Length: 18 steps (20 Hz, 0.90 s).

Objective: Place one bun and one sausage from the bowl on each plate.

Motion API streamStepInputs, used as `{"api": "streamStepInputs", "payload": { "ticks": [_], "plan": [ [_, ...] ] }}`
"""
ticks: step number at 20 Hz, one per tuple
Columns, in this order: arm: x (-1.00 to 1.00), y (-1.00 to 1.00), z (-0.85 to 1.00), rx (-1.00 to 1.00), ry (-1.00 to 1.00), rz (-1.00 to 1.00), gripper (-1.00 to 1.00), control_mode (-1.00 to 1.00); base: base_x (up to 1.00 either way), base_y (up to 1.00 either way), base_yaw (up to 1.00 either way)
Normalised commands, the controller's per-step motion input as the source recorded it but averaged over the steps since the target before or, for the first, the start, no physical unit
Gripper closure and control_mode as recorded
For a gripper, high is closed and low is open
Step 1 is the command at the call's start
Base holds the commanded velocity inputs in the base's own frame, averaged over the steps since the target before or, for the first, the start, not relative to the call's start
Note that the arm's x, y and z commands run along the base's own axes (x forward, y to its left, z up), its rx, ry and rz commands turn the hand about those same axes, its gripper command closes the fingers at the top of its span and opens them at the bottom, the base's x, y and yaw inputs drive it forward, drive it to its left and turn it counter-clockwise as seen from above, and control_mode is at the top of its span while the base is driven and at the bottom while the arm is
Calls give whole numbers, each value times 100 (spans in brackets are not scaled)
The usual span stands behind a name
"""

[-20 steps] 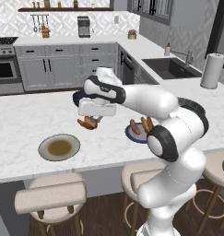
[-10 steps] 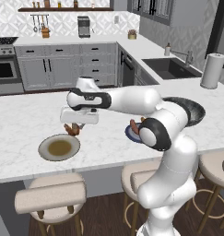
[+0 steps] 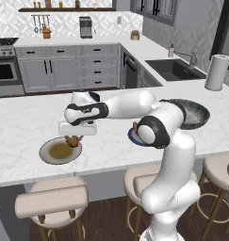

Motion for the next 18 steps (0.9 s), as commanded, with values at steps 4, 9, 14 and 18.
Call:
{"api": "streamStepInputs", "payload": {
  "ticks": [4, 9, 14, 18],
  "plan": [
    [13, 27, -27, -2, -8, 0, 100, -100, 0, 0, 0],
    [23, 5, -29, 0, -3, 0, 100, -100, 0, 0, 0],
    [15, 0, -30, 0, -1, 0, 100, -100, 0, 0, 0],
    [2, 0, -19, 0, 0, 0, 100, -100, 0, 0, 0]
  ]
}}
